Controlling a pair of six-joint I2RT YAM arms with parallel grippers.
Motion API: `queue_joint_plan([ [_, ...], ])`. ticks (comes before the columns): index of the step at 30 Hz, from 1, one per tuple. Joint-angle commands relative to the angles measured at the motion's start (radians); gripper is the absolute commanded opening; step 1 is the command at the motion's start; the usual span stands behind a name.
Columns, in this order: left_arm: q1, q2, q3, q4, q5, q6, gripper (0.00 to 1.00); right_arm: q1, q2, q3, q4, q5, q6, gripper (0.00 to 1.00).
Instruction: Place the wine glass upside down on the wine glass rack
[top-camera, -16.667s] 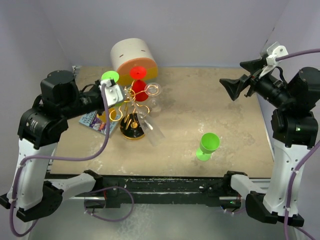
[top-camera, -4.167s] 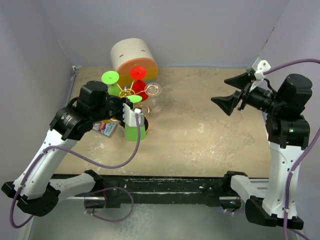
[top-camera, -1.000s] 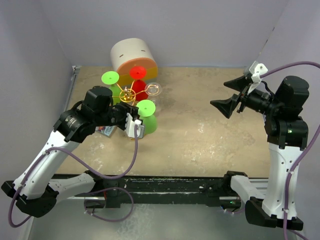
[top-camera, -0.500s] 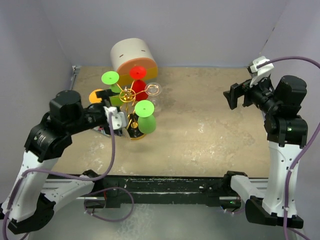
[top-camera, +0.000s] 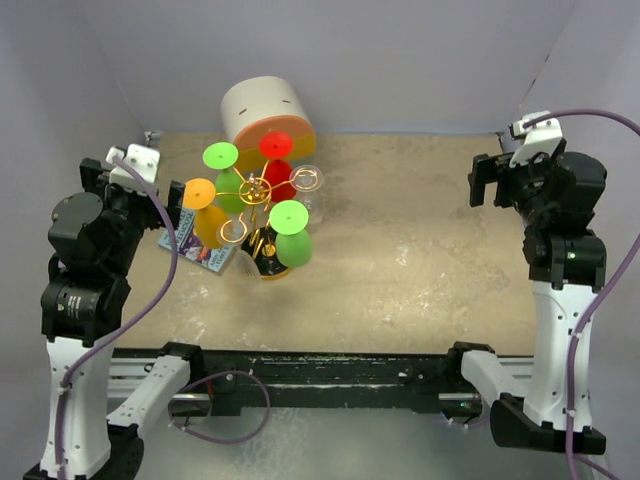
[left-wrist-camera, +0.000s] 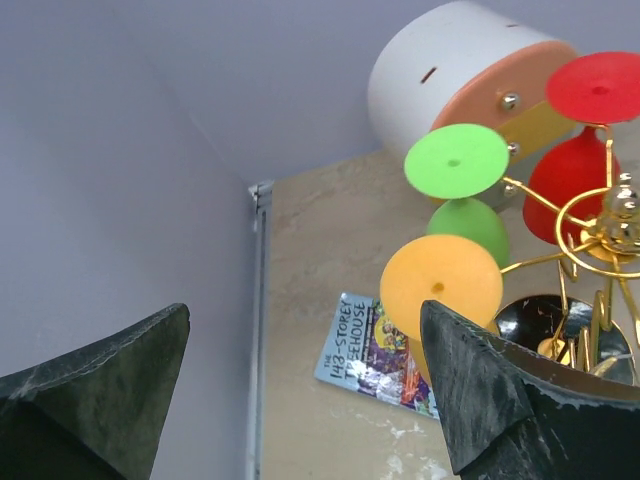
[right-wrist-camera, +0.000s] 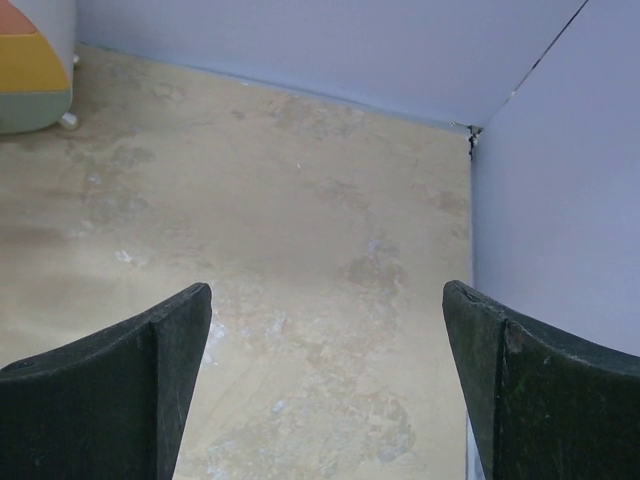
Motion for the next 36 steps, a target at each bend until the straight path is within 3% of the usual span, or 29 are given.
queue_joint_plan([
  [1, 0.106, -0.040, -0.096, 0.092, -0.004, -0.189, 0.99, -0.004, -0.073, -0.094, 0.173, 0.030, 0.057, 1.00],
  [13, 0.208, -0.223, -0.338, 0.301, 0.032, -0.248, 0.99, -0.004, -0.275, -0.305, 0.329, 0.007, 0.043, 1.00],
  [28, 0.212, -0.131, -0.147, 0.144, 0.193, -0.195, 0.99, -0.059, -0.342, -0.237, 0.219, 0.017, 0.056, 1.00],
  [36, 0.214, -0.174, -0.140, 0.103, 0.172, -0.196, 0.99, -0.068, -0.368, -0.239, 0.198, 0.047, 0.049, 1.00],
])
